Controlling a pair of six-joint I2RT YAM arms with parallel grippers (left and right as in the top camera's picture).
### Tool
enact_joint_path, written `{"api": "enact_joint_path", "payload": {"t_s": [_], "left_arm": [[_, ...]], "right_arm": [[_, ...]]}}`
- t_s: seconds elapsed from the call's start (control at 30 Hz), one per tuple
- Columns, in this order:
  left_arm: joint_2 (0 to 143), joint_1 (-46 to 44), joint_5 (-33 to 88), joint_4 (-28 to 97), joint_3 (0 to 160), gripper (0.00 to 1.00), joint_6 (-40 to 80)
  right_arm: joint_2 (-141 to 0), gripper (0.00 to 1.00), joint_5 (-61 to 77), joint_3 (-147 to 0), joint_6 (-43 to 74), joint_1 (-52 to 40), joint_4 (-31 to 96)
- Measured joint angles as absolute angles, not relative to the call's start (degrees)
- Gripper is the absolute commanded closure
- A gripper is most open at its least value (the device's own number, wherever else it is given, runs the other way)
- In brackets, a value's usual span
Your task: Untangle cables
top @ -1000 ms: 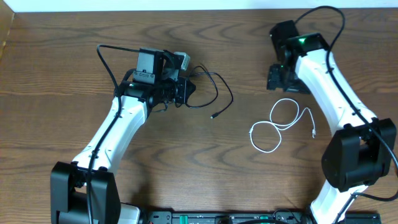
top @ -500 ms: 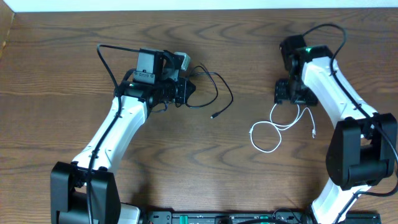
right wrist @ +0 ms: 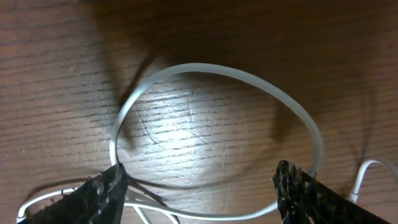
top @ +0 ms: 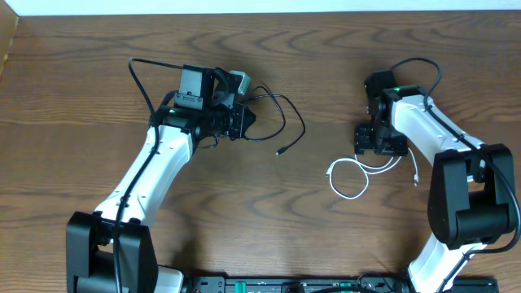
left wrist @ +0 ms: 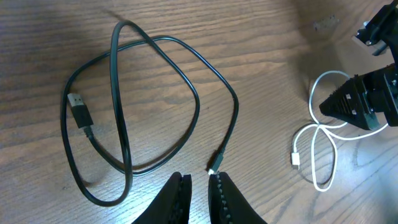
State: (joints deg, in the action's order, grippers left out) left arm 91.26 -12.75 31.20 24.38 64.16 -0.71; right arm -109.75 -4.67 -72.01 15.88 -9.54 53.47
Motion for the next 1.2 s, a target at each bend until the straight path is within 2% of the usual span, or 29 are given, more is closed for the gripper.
{"api": "enact_joint_path", "payload": {"t_s": [0.67,1.2], "left_arm": [[91.26,-12.75,31.2,24.67,64.16,0.83,-1.76],[91.26,-12.75,31.2,24.67,64.16,0.84,-1.78]], "right_arm": [[-101.41,0.28,-8.8,-71.75,19.31,-1.41,62.3],[-101.41,0.24,-8.34,-69.36,20.47,-0.8,59.72]]}}
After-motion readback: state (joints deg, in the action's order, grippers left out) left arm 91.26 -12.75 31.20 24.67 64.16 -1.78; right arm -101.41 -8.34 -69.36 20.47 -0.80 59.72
